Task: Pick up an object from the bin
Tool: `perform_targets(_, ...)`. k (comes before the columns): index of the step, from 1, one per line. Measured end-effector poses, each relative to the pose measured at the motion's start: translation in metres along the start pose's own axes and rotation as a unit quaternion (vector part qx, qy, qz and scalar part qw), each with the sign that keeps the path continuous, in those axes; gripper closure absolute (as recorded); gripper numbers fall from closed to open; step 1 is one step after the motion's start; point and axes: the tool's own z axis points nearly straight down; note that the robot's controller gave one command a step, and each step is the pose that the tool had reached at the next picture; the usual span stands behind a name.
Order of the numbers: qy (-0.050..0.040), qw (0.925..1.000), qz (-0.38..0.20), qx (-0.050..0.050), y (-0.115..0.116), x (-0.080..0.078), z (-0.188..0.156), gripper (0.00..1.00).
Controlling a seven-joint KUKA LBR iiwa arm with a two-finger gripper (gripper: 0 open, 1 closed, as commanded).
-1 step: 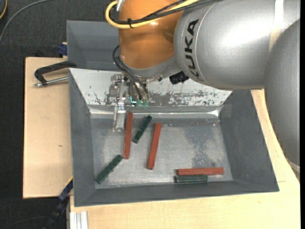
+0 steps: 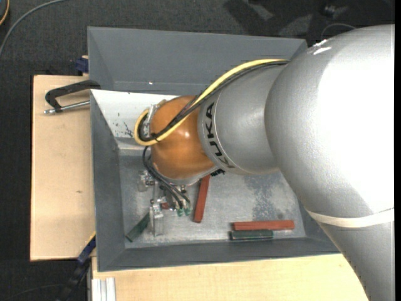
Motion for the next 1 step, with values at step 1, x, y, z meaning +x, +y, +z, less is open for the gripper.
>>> perform_targets(1,-0.0064,1.0000,0.001,-0.001,-0.0006,-0.0045,-0.0071,1.00)
